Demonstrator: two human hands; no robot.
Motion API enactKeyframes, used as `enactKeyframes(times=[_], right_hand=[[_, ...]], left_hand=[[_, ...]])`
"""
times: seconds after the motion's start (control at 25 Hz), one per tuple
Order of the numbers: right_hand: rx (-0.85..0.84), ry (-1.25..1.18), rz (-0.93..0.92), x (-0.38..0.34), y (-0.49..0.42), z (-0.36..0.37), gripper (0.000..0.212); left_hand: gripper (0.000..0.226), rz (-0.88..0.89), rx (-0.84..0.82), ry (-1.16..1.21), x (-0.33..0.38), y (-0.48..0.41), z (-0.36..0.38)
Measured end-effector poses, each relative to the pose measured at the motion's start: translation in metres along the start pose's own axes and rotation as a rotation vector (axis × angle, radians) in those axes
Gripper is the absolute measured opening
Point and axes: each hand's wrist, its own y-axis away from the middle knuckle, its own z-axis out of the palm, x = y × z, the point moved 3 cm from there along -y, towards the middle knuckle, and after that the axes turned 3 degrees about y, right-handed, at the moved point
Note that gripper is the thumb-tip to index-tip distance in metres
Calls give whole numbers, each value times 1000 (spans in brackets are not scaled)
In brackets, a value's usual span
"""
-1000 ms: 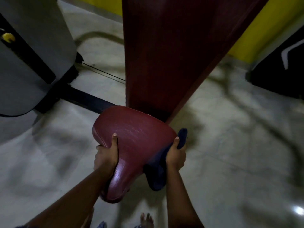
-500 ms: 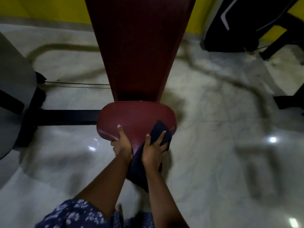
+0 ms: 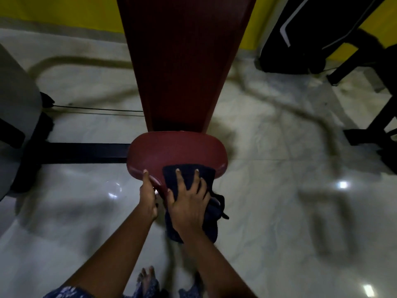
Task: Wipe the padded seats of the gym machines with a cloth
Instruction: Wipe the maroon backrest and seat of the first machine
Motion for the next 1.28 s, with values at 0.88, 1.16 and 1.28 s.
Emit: enactKeyframes(times=[0.88,1.16,1.28], right_hand=[[-180,92,-981,12,-194,6,52],[-61,169,-919,-41,-182,29,57],[-159,81,-939,-23,-144,18,65]], left_hand=[[86,202,431,-361,-25,-39,28],[108,193,375,-274,-29,-41,27],[114,192,256,-133,-31,-39,27]])
